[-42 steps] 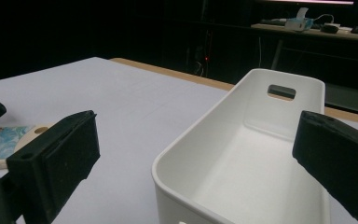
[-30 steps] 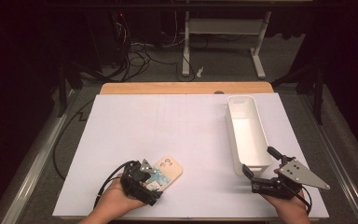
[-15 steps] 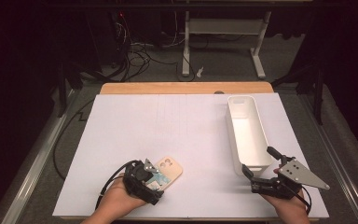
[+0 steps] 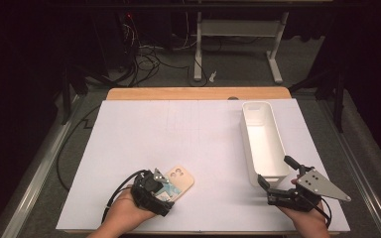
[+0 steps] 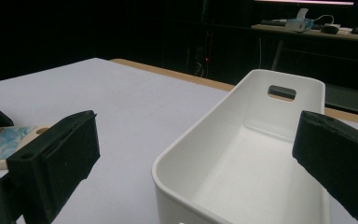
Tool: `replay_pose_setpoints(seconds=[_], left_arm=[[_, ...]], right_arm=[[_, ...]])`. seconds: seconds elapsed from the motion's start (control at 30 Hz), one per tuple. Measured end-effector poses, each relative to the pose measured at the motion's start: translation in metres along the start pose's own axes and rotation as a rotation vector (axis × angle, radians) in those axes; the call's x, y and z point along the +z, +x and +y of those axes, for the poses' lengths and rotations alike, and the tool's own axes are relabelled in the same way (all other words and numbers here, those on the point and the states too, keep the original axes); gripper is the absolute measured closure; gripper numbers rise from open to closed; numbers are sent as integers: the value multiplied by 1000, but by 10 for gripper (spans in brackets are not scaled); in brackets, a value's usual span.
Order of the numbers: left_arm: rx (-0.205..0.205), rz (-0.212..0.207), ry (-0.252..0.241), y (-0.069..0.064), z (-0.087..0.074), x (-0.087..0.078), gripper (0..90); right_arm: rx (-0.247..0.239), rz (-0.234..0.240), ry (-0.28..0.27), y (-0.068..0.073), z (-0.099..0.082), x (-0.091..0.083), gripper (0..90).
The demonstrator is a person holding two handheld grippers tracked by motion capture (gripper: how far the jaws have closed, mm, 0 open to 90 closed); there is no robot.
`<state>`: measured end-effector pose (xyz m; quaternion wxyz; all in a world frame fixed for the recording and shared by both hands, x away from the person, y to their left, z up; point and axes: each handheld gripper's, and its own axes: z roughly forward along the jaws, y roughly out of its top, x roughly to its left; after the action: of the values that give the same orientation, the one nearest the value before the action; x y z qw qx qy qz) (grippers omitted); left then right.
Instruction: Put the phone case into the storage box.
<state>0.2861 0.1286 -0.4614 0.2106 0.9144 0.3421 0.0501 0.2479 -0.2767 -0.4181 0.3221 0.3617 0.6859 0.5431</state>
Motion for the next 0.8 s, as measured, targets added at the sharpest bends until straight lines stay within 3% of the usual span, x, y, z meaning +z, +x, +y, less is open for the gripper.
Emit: replay_pose_setpoints(seconds=[0.47,0.8], left_arm=[[-1,0,-5,1,0,-1,104],[-23,-16,-63,7,-1,-7,104]], right_arm=[[0,0,3,0,0,0,8],[-1,-1,0,-1,0,0,8]])
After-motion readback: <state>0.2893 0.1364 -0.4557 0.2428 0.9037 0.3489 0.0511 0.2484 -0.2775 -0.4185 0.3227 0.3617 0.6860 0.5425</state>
